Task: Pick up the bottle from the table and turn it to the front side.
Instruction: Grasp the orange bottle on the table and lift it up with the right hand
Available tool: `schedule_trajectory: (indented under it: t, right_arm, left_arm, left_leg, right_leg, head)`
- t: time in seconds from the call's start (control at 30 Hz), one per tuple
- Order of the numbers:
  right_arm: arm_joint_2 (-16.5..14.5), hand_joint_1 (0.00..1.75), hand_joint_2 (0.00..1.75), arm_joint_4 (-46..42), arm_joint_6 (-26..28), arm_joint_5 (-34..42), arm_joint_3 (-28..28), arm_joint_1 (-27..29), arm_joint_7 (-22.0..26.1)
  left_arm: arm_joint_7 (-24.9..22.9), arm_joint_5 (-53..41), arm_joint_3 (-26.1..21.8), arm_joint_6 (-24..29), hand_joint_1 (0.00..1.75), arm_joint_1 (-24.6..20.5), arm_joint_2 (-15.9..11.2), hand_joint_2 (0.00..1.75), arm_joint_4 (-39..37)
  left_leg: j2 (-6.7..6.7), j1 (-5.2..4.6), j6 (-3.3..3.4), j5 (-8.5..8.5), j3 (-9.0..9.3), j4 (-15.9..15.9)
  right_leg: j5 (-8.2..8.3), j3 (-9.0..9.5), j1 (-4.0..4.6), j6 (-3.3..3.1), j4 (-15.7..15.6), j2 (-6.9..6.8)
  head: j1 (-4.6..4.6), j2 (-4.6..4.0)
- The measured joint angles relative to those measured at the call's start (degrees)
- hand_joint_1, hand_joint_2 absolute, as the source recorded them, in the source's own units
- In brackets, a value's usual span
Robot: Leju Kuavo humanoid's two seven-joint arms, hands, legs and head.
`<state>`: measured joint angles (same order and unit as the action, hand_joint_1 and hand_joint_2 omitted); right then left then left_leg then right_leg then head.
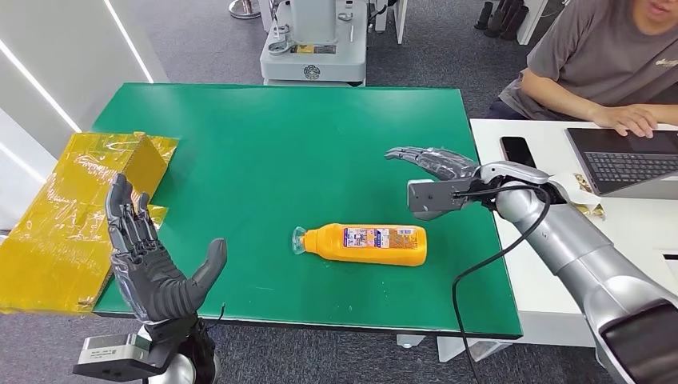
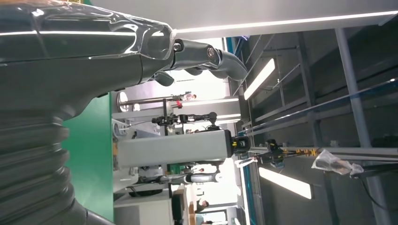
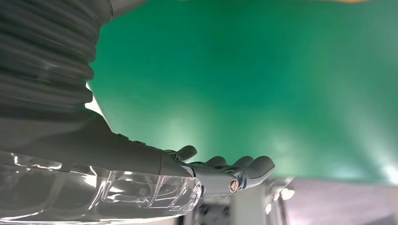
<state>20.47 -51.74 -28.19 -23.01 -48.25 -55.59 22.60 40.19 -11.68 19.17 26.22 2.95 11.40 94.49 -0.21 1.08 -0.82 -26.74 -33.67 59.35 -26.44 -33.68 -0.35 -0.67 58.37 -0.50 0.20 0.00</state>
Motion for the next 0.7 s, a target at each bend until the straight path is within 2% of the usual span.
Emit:
schedule_trajectory:
  t: [0.3, 0.47, 0.7]
  right_arm:
    - [-0.96, 0.0, 1.75, 5.15, -1.04, 5.44, -9.78, -1.06, 1.34]
    - [-1.94, 0.0, 1.75, 7.56, 1.23, 6.98, -13.09, 1.75, 2.01]
    - [-3.34, 0.0, 1.75, 10.42, 7.43, 7.68, -15.09, 5.88, 2.69]
  left_arm:
    - [0.0, 0.82, 1.17, -1.17, 0.0, -0.28, -0.75, 1.75, 0.0]
    - [0.0, 1.4, 1.99, -0.99, 0.0, -1.19, -0.96, 1.75, -0.02]
    - [0.0, 1.44, 2.25, -1.51, 0.0, -1.95, -0.95, 1.75, -0.02]
  left_leg:
    - [0.0, 0.0, 0.0, 0.0, 0.01, 0.0]
    - [-0.01, 0.0, 0.0, 0.0, 0.0, 0.0]
    - [-0.01, 0.0, 0.0, 0.0, 0.01, 0.0]
  right_leg:
    - [0.0, 0.0, 0.0, 0.0, 0.0, 0.0]
    - [0.0, -0.01, 0.0, 0.0, -0.01, 0.0]
    - [0.0, -0.01, 0.0, 0.0, -0.01, 0.0]
  head:
    - [0.01, 0.0]
    - [0.0, 0.0]
    - [-0.01, 0.0]
